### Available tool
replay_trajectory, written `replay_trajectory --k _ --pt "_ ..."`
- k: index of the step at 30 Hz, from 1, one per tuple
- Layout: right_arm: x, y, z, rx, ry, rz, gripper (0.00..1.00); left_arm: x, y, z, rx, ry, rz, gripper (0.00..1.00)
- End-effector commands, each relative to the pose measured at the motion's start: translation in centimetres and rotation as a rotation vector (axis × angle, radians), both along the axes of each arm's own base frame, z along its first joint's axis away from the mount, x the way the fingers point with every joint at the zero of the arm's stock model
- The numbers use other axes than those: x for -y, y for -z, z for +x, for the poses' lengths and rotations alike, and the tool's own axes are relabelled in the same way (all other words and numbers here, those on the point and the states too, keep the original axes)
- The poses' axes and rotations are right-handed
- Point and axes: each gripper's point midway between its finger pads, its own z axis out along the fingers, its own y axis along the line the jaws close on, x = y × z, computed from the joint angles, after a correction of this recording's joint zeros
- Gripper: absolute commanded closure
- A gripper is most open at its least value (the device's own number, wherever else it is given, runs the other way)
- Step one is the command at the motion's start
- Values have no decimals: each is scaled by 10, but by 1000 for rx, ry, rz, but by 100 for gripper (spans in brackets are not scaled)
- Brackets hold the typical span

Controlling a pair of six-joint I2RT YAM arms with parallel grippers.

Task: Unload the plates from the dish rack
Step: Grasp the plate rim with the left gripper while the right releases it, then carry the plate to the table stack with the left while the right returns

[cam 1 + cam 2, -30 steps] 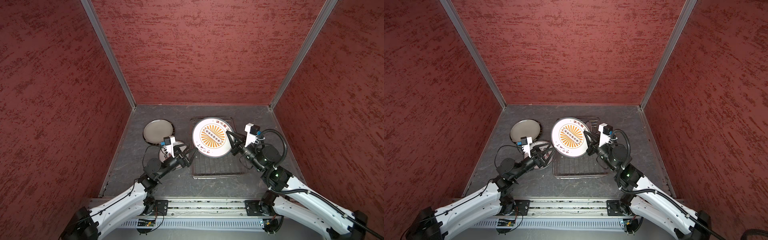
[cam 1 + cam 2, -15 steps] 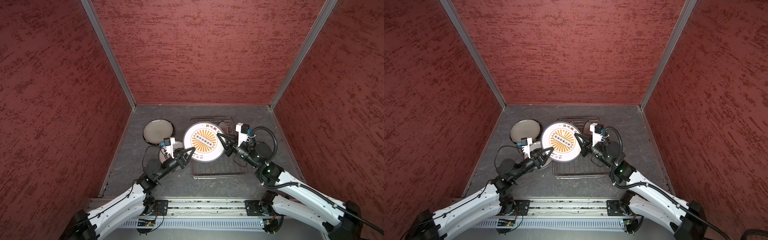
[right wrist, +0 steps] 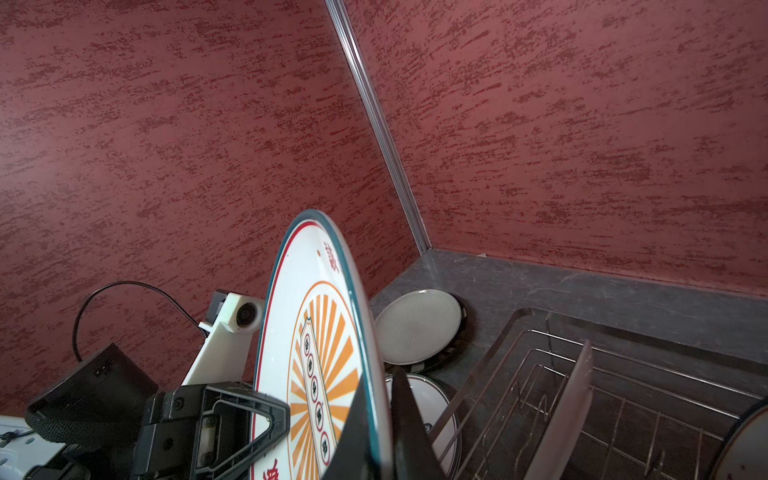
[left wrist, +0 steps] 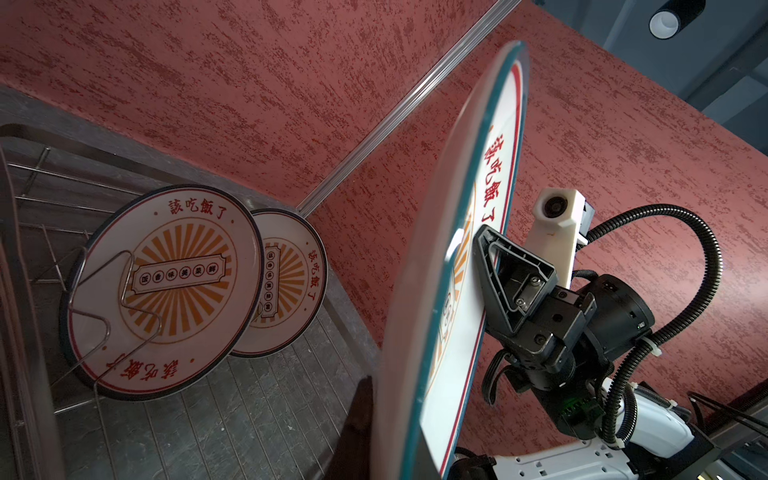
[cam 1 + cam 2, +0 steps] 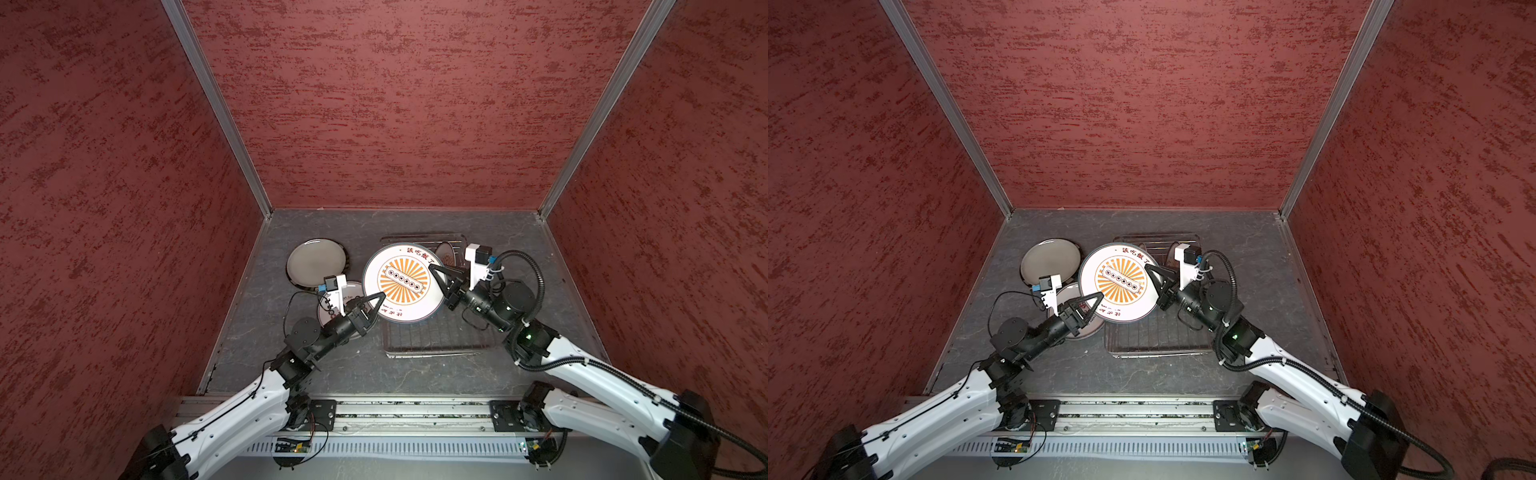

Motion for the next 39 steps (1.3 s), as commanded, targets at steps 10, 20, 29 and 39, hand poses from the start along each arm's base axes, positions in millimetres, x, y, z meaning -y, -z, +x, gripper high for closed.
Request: replay_trajectory --k 10,20,29,39 --pt "-28 0 5 -25 -95 -11 47 -13 6 8 -49 -37 -13 100" --pt "-20 7 20 -76 4 -49 1 -52 12 21 -125 -186 8 100" --pt "-25 23 37 -92 55 -140 1 -95 33 24 -261 -323 20 100" --pt "-55 52 57 -146 25 -279 1 -129 64 17 -400 -444 44 100"
